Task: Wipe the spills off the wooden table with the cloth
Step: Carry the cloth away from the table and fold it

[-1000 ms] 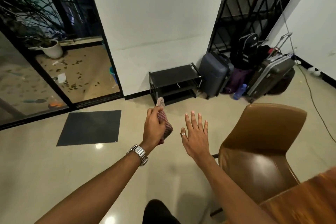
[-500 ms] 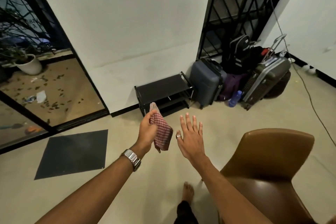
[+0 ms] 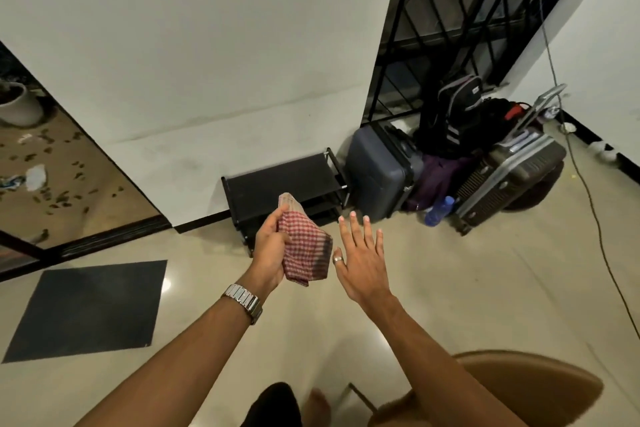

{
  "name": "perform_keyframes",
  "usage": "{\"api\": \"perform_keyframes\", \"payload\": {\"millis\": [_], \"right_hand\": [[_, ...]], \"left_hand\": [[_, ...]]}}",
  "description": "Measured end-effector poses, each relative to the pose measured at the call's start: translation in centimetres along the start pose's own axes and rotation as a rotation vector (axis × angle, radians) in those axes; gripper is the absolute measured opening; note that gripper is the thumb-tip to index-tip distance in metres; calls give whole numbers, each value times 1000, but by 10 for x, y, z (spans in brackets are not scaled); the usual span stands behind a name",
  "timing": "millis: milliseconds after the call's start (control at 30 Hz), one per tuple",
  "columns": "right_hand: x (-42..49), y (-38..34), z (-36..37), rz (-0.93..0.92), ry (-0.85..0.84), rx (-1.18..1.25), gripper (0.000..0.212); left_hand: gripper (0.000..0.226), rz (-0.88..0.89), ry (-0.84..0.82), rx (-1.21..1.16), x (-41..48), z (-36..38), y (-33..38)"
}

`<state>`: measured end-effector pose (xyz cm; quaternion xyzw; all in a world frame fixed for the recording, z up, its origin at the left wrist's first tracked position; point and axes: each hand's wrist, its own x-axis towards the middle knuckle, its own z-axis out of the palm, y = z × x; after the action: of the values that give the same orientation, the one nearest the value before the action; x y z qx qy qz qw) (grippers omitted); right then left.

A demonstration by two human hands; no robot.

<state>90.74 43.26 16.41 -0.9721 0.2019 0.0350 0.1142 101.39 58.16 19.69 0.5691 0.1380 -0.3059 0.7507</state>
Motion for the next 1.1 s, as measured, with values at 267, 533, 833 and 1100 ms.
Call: {"api": "perform_keyframes", "payload": {"millis": [267, 533, 833, 1100], "right_hand": [[80, 19, 8, -75, -59, -18, 64], [162, 41, 30, -25, -165, 28, 63], [295, 55, 105, 468, -314, 1030, 57], [393, 89, 204, 338, -264, 1242, 45]], "left_hand": [[59, -81, 86, -36, 79, 28, 10], [60, -142, 102, -130, 167, 55, 16], [59, -220, 77, -162, 296, 52, -17], [64, -142, 98, 53, 419, 34, -81]]}}
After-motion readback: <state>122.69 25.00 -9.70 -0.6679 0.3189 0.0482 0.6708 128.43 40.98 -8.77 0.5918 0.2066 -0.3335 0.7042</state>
